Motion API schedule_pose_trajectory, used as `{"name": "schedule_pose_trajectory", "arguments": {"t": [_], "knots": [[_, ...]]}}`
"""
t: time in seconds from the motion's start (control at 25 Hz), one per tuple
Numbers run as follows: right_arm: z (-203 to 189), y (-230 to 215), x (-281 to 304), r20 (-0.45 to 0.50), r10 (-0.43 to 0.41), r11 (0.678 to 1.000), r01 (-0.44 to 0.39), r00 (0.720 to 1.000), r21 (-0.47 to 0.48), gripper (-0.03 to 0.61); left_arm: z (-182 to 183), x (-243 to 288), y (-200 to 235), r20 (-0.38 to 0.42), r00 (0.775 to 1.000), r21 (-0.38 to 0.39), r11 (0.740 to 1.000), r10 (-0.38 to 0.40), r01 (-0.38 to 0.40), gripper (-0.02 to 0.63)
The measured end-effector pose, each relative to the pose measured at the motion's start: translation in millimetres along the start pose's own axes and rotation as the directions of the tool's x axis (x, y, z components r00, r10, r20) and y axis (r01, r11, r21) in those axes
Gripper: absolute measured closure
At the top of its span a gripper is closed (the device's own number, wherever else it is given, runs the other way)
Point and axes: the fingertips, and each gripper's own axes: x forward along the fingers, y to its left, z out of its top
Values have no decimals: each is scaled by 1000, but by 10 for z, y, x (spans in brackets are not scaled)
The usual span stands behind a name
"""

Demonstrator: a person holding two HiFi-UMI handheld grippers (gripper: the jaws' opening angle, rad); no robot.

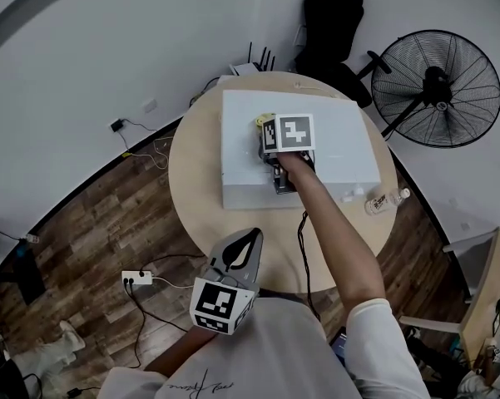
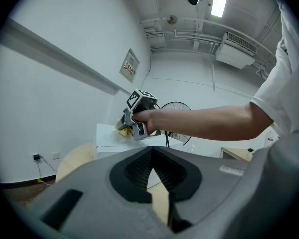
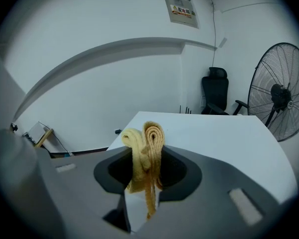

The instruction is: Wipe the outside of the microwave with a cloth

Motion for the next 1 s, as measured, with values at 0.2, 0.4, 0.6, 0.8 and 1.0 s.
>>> {"name": "schedule_pose_trajectory", "arguments": {"t": [0.2,0.4,0.6,0.8,1.0], "knots": [[36,326,97,-6,45,999,-45,999,-27,451,15,-85,85,10,999,-3,1000,31,-31,626],[71,564,192,-2,69,996,-69,998,-62,451,21,-133,170,16,998,-9,998,59,-59,626],[66,755,220,-4,113,992,-113,994,-56,451,13,-178,189,18,997,-15,997,79,-79,626],[34,1052,227,-33,213,975,-215,977,-65,451,25,-179,205,17,996,-14,996,87,-87,626],[145,973,90,1,283,959,-283,959,11,451,33,-110,199,13,997,-11,997,78,-78,626]]}}
